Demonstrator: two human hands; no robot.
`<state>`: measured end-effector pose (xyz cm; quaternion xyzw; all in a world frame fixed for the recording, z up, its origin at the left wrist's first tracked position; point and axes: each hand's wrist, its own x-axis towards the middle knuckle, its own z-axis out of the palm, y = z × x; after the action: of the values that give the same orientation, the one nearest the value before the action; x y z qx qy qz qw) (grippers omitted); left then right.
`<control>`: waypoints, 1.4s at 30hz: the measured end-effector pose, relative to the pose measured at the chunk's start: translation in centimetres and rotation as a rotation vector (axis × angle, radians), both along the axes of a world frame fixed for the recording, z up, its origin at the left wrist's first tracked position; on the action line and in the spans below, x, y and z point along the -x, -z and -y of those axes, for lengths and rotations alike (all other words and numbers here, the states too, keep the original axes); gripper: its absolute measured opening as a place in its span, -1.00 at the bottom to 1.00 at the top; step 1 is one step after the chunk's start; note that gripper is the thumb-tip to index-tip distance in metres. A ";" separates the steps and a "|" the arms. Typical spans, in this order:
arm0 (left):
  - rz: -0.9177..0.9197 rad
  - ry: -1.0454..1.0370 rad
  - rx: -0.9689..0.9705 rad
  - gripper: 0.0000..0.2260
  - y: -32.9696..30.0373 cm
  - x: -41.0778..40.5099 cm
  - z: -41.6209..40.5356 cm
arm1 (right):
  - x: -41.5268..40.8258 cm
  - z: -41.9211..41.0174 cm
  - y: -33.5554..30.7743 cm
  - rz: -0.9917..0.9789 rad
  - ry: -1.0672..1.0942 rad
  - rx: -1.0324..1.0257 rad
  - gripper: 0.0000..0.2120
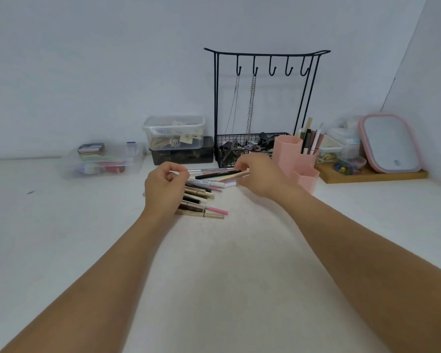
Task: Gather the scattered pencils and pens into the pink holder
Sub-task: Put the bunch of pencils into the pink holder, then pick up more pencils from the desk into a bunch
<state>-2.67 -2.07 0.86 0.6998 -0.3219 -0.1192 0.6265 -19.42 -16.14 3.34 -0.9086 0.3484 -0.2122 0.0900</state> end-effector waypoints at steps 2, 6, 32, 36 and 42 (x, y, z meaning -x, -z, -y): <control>0.002 0.007 0.009 -0.91 0.0 -0.4 -0.1 | -1.8 0.2 -0.6 0.055 -0.004 -0.065 -0.83; -0.029 0.001 0.041 -0.93 0.3 -1.0 0.1 | -4.1 -0.2 0.1 0.103 -0.059 -0.161 -0.93; -0.427 0.162 0.304 -0.74 0.2 -1.6 1.1 | -3.1 -1.3 -4.4 0.568 -0.173 -0.736 -0.97; -0.430 0.311 0.374 -0.79 -0.5 -1.0 1.0 | -4.3 -2.1 -2.9 0.470 -0.266 -0.907 -0.89; -0.417 0.239 0.392 -0.75 -0.7 -1.5 0.6 | -4.4 -1.8 -1.9 0.212 -0.235 -0.586 -0.94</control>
<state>-1.13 -2.70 1.54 0.4833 -0.2833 -0.2685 0.7836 -14.98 -14.39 5.20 -0.8510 0.2761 -0.1844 0.4068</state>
